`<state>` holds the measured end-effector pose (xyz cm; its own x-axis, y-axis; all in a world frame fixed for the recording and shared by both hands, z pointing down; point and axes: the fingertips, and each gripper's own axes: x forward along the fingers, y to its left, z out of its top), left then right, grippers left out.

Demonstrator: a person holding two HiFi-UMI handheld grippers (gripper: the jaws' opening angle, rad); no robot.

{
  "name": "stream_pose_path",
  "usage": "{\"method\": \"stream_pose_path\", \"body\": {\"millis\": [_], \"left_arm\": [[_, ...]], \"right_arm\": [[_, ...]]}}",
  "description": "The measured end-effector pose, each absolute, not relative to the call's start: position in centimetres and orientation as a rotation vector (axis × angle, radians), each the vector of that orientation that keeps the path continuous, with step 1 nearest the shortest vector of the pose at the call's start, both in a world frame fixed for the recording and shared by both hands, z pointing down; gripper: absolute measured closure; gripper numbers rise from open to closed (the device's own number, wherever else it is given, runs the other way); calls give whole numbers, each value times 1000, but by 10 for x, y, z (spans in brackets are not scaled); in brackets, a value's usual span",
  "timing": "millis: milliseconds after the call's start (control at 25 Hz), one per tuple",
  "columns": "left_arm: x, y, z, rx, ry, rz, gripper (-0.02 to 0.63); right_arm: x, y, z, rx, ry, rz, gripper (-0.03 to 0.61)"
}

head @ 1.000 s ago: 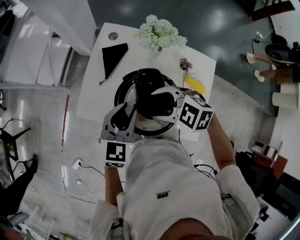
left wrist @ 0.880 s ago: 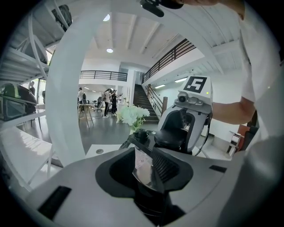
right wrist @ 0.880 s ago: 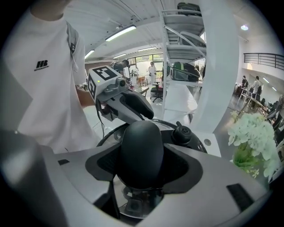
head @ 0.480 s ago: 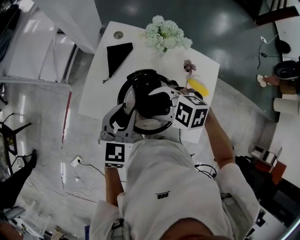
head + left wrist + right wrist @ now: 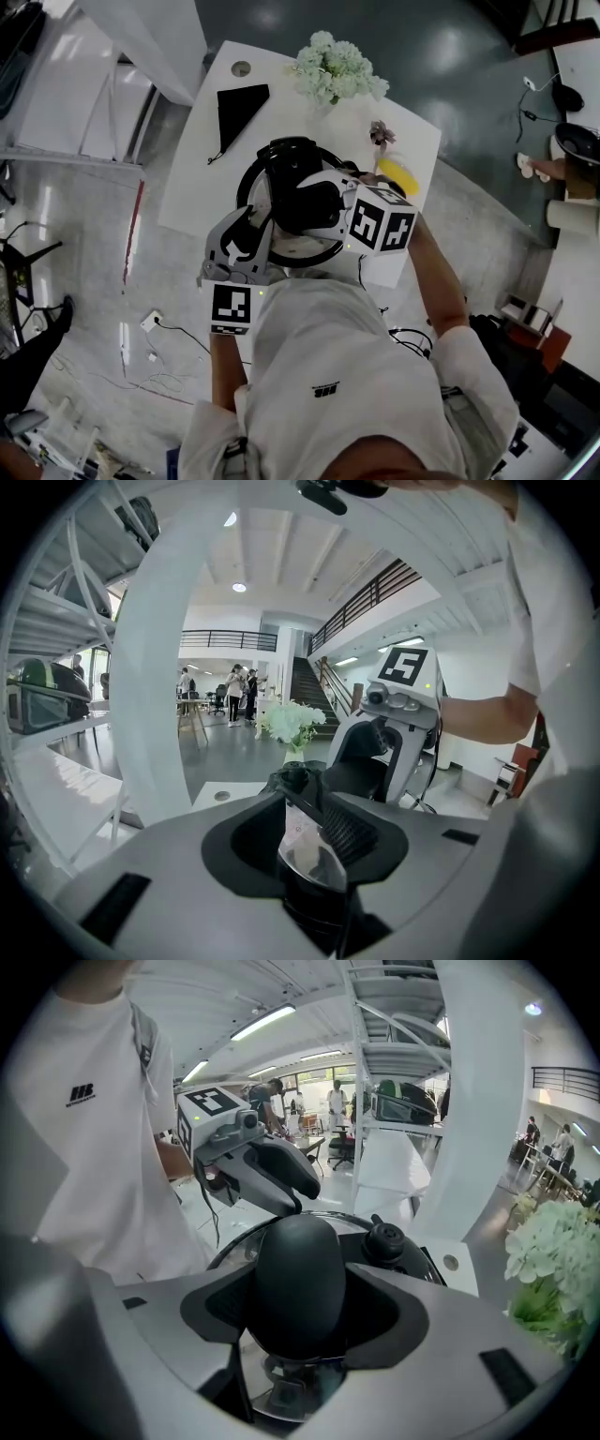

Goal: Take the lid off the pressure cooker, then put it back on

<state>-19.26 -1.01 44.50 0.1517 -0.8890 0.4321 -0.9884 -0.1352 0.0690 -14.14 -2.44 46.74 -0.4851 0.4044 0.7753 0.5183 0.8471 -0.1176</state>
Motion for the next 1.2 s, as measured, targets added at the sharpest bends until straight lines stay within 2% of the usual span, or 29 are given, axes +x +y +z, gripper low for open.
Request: {"method": "stream_pose_path", "body": {"millis": [1200], "left_arm": [[-198,1,449,2070,-1819,447,477]], "right_arm": [[-139,-17,467,-1077,-2048,-289,304]]}}
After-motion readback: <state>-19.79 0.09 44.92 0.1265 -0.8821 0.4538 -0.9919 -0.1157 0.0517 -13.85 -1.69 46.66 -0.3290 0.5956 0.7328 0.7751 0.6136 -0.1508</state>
